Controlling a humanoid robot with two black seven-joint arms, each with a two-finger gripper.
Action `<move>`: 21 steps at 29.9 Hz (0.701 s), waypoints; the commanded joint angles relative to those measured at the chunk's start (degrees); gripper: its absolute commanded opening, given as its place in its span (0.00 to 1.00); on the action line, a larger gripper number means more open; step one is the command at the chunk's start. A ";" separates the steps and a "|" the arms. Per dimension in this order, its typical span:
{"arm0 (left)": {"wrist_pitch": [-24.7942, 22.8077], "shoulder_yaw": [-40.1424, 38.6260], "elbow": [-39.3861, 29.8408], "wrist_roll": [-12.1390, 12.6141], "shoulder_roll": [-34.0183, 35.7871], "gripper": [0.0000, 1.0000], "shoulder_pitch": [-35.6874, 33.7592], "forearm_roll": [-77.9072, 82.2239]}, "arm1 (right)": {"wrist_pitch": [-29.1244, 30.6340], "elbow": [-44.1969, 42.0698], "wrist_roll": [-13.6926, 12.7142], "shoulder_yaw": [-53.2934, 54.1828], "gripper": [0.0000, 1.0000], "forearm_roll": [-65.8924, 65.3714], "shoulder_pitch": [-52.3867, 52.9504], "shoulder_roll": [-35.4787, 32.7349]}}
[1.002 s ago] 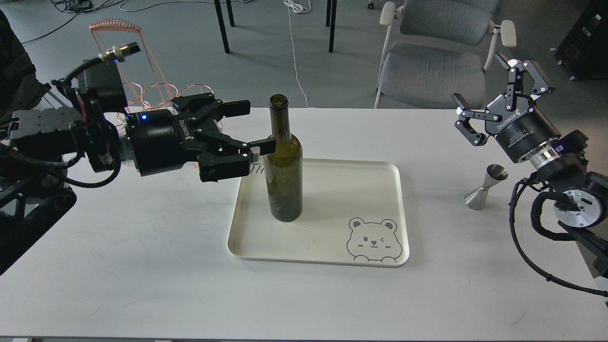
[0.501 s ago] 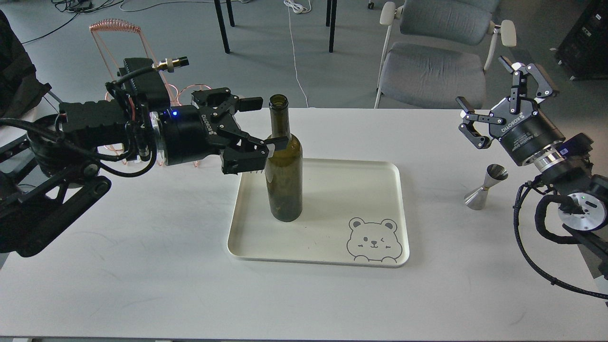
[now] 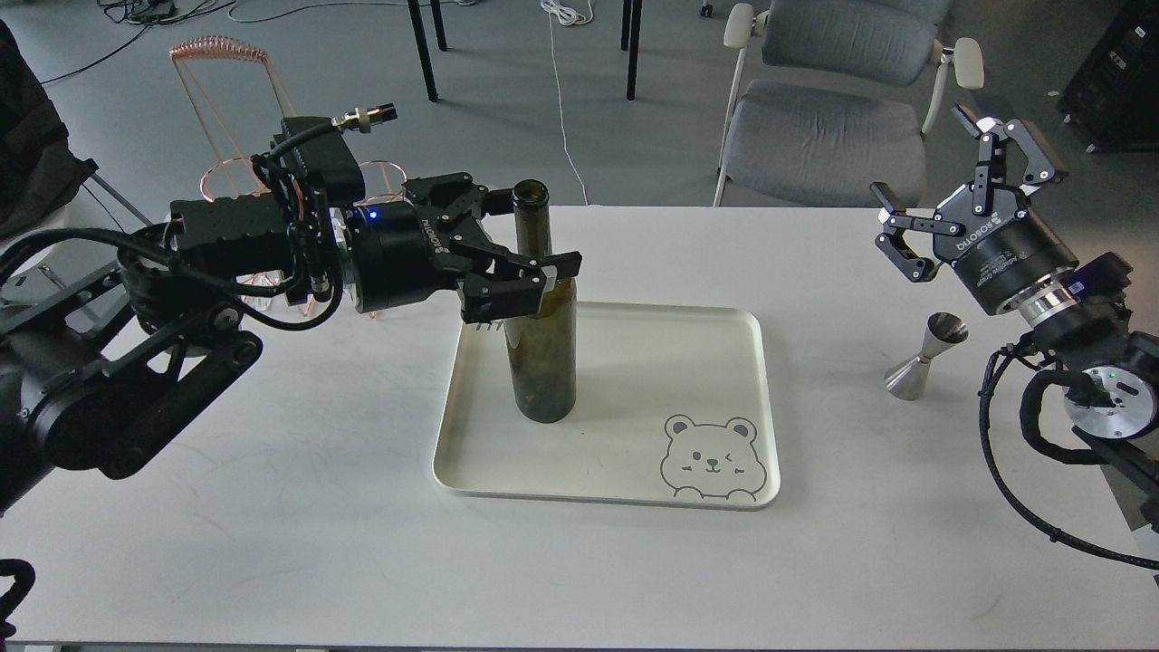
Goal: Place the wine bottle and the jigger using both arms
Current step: 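Reach the left gripper to the wine bottle neck and grasp it, then lift the wine bottle with the left gripper toward the copper rack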
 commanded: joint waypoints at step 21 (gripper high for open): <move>2.34 -0.53 -0.10 0.00 0.08 0.09 -4.07 -1.17 | -0.09 0.08 -0.01 0.04 0.99 0.00 -0.54 0.10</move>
